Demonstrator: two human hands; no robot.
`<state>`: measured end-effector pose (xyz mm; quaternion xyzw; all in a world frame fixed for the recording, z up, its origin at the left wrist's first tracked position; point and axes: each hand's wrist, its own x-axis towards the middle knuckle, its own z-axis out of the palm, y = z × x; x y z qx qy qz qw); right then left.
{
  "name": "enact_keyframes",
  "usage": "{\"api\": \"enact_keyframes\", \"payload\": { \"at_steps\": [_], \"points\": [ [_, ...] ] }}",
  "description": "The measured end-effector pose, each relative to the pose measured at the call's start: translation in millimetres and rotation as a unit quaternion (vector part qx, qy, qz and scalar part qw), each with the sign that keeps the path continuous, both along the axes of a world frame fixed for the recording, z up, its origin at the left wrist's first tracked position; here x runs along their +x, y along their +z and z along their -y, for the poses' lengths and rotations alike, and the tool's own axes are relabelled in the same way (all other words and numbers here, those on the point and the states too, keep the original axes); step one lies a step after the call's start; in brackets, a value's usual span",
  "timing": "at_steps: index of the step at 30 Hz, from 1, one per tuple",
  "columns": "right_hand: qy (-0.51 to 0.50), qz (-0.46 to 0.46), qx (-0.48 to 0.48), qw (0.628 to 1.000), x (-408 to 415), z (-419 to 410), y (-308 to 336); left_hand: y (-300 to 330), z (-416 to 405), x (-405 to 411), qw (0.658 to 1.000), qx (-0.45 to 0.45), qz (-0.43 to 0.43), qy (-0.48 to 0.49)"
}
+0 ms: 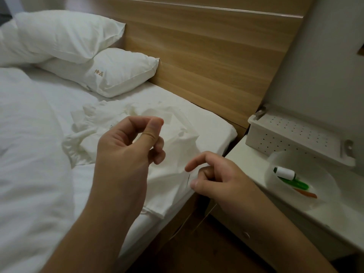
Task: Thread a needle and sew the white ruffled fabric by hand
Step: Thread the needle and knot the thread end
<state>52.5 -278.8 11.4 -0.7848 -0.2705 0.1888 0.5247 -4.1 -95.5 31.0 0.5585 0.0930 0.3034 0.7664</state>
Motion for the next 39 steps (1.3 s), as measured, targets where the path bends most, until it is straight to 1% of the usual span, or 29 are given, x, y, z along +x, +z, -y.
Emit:
{"api": "enact_keyframes", "payload": {
  "at_steps": [3, 6, 9, 14, 17, 21, 23, 26, 30, 33, 35, 39],
  "points": [
    [-0.001, 0.012, 0.014, 1.000, 1.7, 2.9, 0.8, -1.6, -3.0, 0.9, 1.000, 0.009, 0.000, 0.009],
    [0.002, 0.050, 0.033, 0.998, -4.3, 0.8, 1.1, -2.9, -1.1, 1.4, 1.000, 0.007, 0.006, 0.002],
    [-0.028, 0.080, 0.039, 0.996, -6.7, -2.9, -2.4, -3.6, 0.3, 1.3, 1.000, 0.027, 0.006, 0.013],
    [-0.045, 0.081, 0.022, 0.995, -1.7, -0.7, -9.2, -3.9, -3.4, 1.5, 0.998, 0.033, 0.002, 0.052],
    [-0.045, 0.080, 0.011, 0.996, 2.3, 3.0, -13.5, -2.6, -4.8, -0.6, 0.994, 0.074, -0.003, 0.081],
    [-0.039, 0.081, -0.043, 0.995, 8.9, 9.8, -20.5, -0.3, -6.9, -3.7, 0.978, 0.160, -0.012, 0.134],
    [-0.037, 0.087, -0.088, 0.992, 12.1, 12.2, -24.5, -0.5, -7.9, -3.7, 0.970, 0.192, -0.009, 0.151],
    [-0.029, 0.085, -0.169, 0.982, 17.7, 16.5, -31.9, -1.3, -9.3, -2.6, 0.961, 0.220, -0.009, 0.169],
    [-0.020, 0.068, -0.212, 0.975, 23.1, 21.3, -32.1, -1.7, -10.0, -2.5, 0.954, 0.238, -0.015, 0.184],
    [-0.004, 0.057, -0.222, 0.973, 26.2, 25.2, -25.0, -2.0, -8.5, -2.6, 0.953, 0.243, -0.019, 0.178],
    [0.019, 0.034, -0.217, 0.975, 26.2, 28.4, -19.5, -2.7, -6.4, -2.6, 0.959, 0.236, -0.016, 0.155],
    [0.046, -0.012, -0.151, 0.987, 23.5, 33.1, -5.9, -3.9, 0.4, -1.2, 0.971, 0.223, -0.004, 0.089]
  ]
}}
